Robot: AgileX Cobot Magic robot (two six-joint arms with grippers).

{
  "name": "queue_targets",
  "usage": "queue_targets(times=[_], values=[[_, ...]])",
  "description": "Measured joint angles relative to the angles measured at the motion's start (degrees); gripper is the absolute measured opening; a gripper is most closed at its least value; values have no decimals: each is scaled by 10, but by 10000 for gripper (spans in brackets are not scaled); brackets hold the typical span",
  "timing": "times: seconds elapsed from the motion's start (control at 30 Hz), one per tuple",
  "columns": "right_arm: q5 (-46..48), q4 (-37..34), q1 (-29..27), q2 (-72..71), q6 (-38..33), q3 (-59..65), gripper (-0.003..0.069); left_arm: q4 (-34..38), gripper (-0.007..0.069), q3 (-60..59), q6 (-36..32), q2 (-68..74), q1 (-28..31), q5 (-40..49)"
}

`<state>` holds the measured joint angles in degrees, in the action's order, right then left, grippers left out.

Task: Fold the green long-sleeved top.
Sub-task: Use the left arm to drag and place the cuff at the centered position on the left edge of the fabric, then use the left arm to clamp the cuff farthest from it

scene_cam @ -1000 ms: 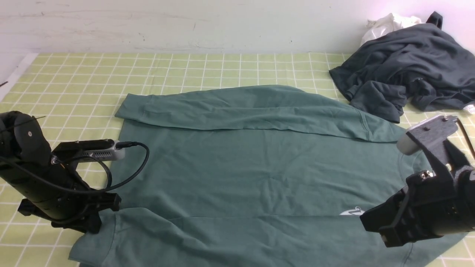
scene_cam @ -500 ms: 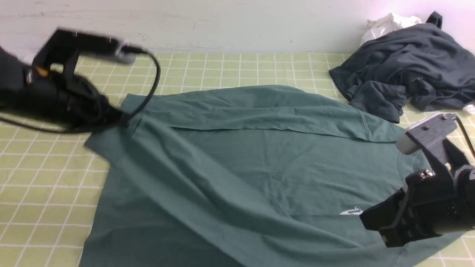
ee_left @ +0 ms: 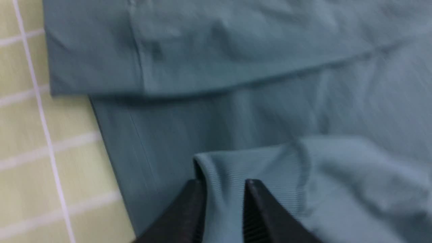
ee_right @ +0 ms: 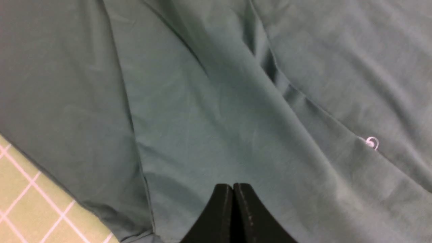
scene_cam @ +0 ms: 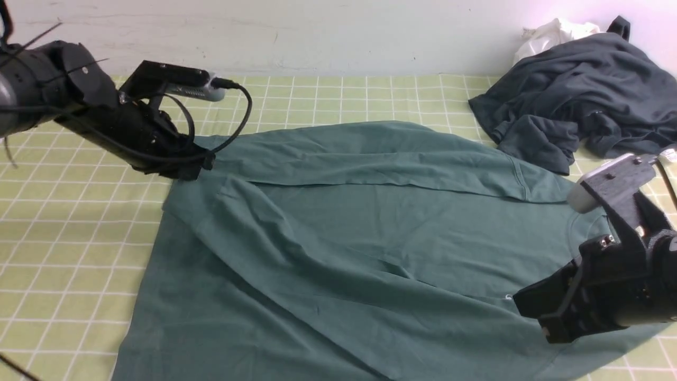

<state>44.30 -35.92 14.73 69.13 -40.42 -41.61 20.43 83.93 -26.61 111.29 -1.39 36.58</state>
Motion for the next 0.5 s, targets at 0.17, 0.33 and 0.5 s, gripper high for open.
queue_targets(times=[0.17,0.33,0.5], values=[[-8,0,0,1,-11,0,-10,-3,425,121,49,80,28,-5],[-11,0,0,17,-20,0,-10,-6,493,215,98,166,47,2],[-11,-3,0,34,-21,0,-10,-8,464,271,115,240,49,13]])
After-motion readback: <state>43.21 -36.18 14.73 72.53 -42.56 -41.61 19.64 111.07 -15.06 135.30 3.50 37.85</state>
